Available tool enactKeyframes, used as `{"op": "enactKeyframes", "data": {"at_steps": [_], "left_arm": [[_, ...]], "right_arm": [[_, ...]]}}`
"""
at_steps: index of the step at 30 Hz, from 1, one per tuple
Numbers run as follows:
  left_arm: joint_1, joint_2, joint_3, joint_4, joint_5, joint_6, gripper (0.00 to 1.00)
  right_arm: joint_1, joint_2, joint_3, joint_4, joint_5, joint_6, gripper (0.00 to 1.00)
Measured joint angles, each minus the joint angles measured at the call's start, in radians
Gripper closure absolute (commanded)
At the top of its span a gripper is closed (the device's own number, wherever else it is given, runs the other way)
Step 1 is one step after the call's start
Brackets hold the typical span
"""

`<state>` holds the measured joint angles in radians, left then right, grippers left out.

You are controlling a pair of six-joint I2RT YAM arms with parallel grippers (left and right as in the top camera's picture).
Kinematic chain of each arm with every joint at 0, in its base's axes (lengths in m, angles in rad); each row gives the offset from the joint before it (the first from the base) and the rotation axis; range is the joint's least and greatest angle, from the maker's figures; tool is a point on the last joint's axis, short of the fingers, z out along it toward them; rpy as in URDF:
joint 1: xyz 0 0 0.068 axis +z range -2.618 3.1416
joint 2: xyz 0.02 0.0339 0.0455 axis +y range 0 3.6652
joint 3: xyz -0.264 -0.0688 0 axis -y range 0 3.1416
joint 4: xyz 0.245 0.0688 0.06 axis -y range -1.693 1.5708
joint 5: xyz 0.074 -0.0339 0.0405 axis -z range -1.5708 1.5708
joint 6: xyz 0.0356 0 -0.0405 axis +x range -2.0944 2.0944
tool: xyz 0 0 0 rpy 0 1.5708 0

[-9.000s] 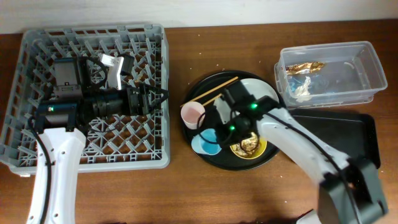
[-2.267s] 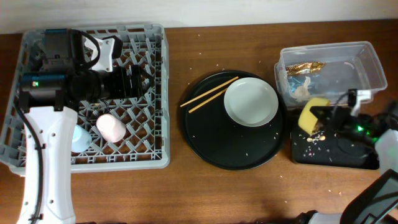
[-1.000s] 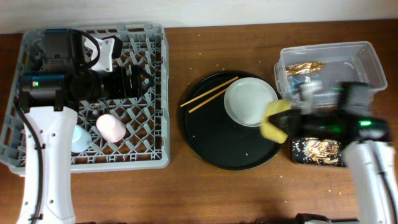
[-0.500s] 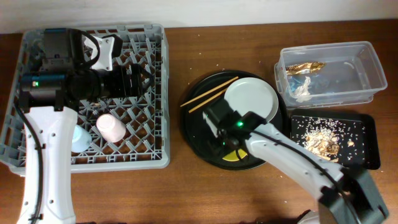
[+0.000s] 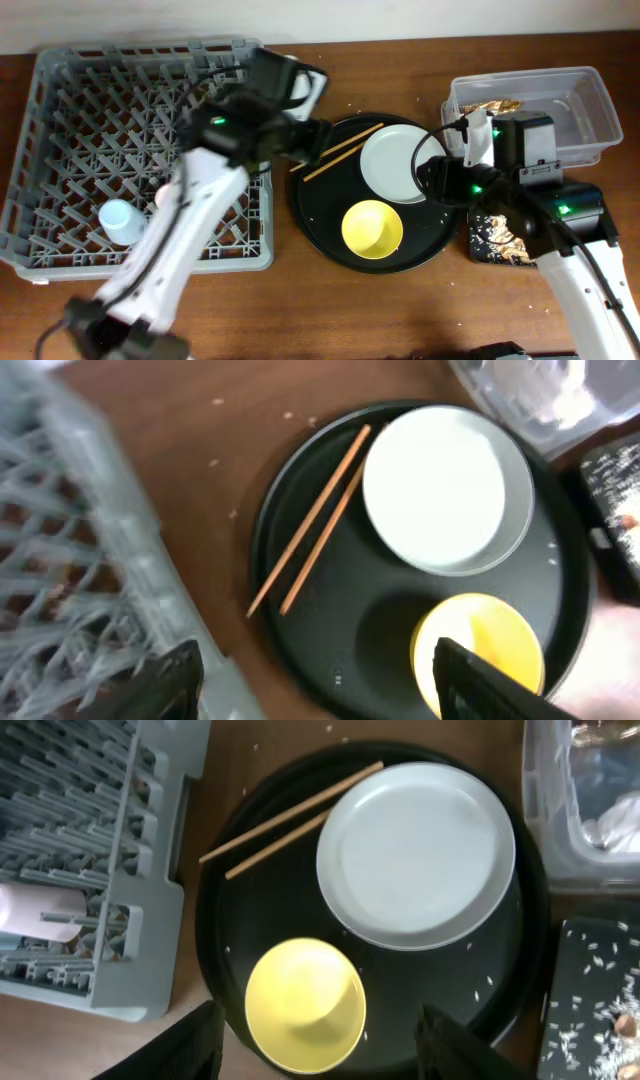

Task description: Sort waste into correct bins and load items into the dishwasher rack

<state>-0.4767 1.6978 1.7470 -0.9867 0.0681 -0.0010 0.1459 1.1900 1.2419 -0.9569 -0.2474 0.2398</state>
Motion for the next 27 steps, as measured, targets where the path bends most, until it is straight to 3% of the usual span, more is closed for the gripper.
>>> {"op": "enactKeyframes", "data": {"at_steps": [3, 7, 9, 14, 20, 21, 22, 27], "left_arm": [[-0.065, 0.172, 0.0, 0.097, -0.044, 0.046, 0.45], [-0.077, 0.388, 0.0, 0.204, -0.112, 0.095, 0.45], [-0.077, 0.461, 0.0, 0.254, -0.14, 0.113, 0.51], [-0.077, 0.521, 0.0, 0.318, -0.155, 0.147, 0.76], [-0.078, 0.573, 0.0, 0.326, -0.13, 0.158, 0.78], [-0.078, 0.579, 0.0, 0.326, -0.127, 0.158, 0.82], [-0.077, 0.584, 0.0, 0.326, -0.128, 0.158, 0.93], [-0.077, 0.582, 0.014, 0.302, -0.127, 0.166, 0.98]], "right_arm": [[-0.002, 0.0, 0.0, -0.027, -0.002, 0.003, 0.3], [-0.002, 0.0, 0.0, -0.042, -0.002, 0.003, 0.27], [-0.002, 0.0, 0.0, -0.045, -0.002, 0.003, 0.23], [-0.002, 0.0, 0.0, -0.046, 0.006, 0.003, 0.22], [-0.002, 0.035, 0.0, -0.046, 0.01, 0.003, 0.22], [-0.002, 0.038, 0.0, -0.045, 0.01, 0.003, 0.22], [-0.002, 0.041, 0.0, -0.046, 0.011, 0.003, 0.22], [-0.002, 0.042, 0.0, -0.056, 0.012, 0.003, 0.22]]}}
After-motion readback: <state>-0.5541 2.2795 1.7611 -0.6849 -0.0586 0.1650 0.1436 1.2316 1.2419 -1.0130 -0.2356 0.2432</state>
